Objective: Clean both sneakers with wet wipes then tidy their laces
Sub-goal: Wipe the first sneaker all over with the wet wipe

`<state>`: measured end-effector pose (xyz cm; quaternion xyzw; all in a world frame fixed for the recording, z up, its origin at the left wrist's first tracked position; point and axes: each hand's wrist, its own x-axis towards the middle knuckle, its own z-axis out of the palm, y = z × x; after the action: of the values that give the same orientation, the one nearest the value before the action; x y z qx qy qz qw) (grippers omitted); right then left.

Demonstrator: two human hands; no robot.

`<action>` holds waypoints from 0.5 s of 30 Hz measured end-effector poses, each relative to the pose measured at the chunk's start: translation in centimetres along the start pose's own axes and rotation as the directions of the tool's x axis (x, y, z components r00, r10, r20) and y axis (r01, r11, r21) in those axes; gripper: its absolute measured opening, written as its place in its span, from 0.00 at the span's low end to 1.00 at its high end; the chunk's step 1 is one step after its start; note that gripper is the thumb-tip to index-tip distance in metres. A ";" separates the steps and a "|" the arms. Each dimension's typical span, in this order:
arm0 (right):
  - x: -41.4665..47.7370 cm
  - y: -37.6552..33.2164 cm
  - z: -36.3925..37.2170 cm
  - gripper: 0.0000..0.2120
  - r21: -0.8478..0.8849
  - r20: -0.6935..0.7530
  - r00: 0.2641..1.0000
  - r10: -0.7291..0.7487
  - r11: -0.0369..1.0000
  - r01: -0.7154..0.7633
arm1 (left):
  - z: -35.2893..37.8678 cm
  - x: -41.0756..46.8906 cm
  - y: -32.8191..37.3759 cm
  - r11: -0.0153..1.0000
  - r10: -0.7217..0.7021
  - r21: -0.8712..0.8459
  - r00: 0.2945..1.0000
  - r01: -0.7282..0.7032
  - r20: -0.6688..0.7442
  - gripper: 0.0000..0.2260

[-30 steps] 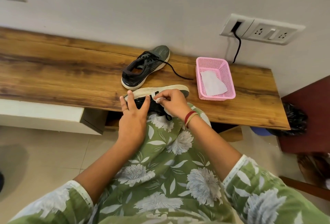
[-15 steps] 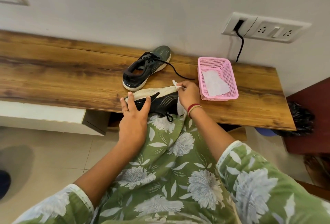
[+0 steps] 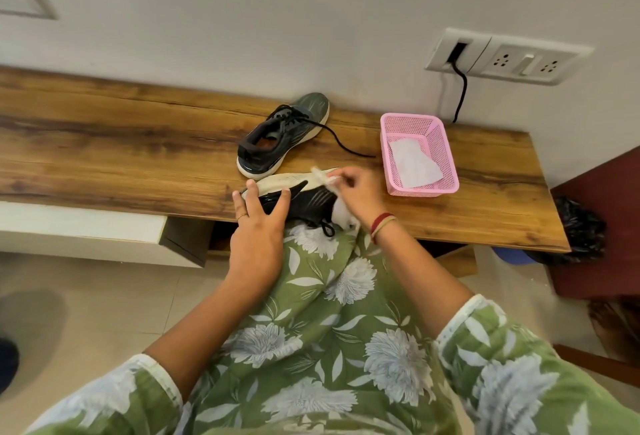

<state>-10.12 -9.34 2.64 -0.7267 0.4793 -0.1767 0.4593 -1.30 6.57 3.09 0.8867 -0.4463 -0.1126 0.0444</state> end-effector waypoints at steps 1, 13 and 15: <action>0.6 0.4 -0.9 0.09 0.024 -0.095 0.995 0.044 0.999 -0.042 | 0.0 0.0 0.0 1.000 -0.001 0.005 1.000 0.001 0.002 0.33; 3.2 2.3 0.8 0.13 -0.168 -0.289 0.951 0.110 0.972 -0.164 | 0.2 0.3 -0.1 1.000 -0.006 -0.024 1.000 0.007 0.002 0.33; 2.6 1.9 1.6 0.12 -0.185 -0.315 0.947 0.066 0.974 -0.129 | 0.2 0.3 -0.2 1.000 -0.007 -0.031 1.000 0.007 -0.003 0.33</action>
<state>-8.80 -11.00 -0.23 -0.7088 0.5959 -0.2145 0.3107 -1.02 6.41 2.84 0.8875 -0.4415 -0.1183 0.0583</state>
